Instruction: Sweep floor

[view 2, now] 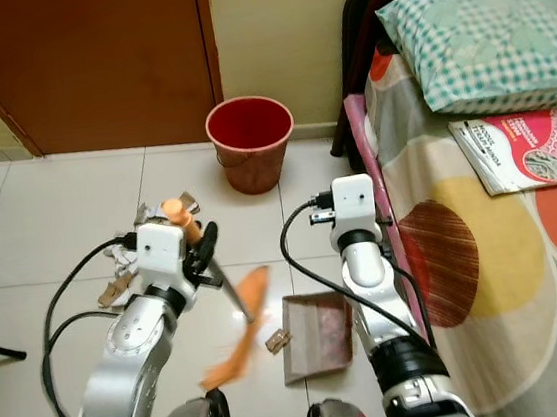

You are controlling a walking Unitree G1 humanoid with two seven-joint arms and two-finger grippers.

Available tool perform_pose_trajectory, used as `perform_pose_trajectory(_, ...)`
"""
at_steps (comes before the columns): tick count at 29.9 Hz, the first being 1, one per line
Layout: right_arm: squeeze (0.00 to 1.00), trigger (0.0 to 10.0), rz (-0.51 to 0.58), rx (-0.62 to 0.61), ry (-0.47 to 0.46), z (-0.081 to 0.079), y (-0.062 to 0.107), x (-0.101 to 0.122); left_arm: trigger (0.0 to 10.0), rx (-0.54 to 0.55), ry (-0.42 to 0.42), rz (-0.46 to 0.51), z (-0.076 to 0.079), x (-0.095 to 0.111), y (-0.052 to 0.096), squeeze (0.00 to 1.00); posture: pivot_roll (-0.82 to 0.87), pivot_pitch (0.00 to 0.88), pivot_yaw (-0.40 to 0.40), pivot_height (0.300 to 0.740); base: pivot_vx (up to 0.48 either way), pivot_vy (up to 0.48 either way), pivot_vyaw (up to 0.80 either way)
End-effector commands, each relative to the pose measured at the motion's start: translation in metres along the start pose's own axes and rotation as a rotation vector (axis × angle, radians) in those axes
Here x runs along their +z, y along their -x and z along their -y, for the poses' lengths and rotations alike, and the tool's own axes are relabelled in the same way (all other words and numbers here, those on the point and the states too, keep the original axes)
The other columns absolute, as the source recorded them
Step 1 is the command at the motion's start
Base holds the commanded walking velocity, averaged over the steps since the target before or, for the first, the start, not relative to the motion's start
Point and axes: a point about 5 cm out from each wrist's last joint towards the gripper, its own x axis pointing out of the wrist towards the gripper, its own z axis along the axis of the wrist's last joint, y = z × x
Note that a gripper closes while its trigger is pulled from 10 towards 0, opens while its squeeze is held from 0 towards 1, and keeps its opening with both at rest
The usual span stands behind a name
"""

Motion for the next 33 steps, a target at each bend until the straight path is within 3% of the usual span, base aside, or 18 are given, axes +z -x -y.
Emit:
perform_pose_trajectory(1,0.00,10.0,0.000,0.008,-0.009,-0.003,-0.001,0.000,10.0,-0.062,0.127,0.008,0.015,0.001,-0.006,0.00,0.03,0.166,-0.065,0.740,0.000,0.000,0.00)
perform_pose_trajectory(5,0.00,10.0,-0.004,0.015,-0.022,-0.007,-0.001,-0.001,10.0,0.005,0.200,0.084,0.003,0.017,-0.011,0.00,0.03,0.161,-0.062,0.740,0.000,0.000,0.00)
perform_pose_trajectory(10,0.00,10.0,-0.011,0.010,-0.034,-0.006,-0.002,-0.003,10.0,0.057,0.204,0.095,-0.010,0.017,-0.010,0.00,0.03,0.160,-0.061,0.740,0.000,0.000,0.00)
perform_pose_trajectory(17,0.00,10.0,-0.022,-0.014,-0.038,0.006,-0.005,-0.004,10.0,0.240,0.176,0.126,-0.054,0.023,0.001,0.00,0.05,0.165,-0.062,0.740,0.000,0.000,0.00)
perform_pose_trajectory(21,0.00,10.0,-0.039,-0.037,-0.025,0.017,-0.005,-0.007,10.0,0.334,0.252,0.135,-0.070,0.029,0.005,0.00,0.05,0.184,-0.066,0.740,0.000,0.000,0.00)
perform_pose_trajectory(26,0.00,10.0,-0.041,-0.046,-0.012,0.024,-0.004,-0.007,10.0,0.328,0.376,0.198,-0.060,0.048,0.000,0.00,0.06,0.198,-0.073,0.740,0.000,0.000,0.00)
perform_pose_trajectory(33,0.00,10.0,-0.062,-0.045,-0.009,0.025,0.001,-0.013,10.0,0.316,0.510,0.189,-0.053,0.045,-0.006,0.00,0.04,0.169,-0.079,0.740,0.000,0.000,0.00)
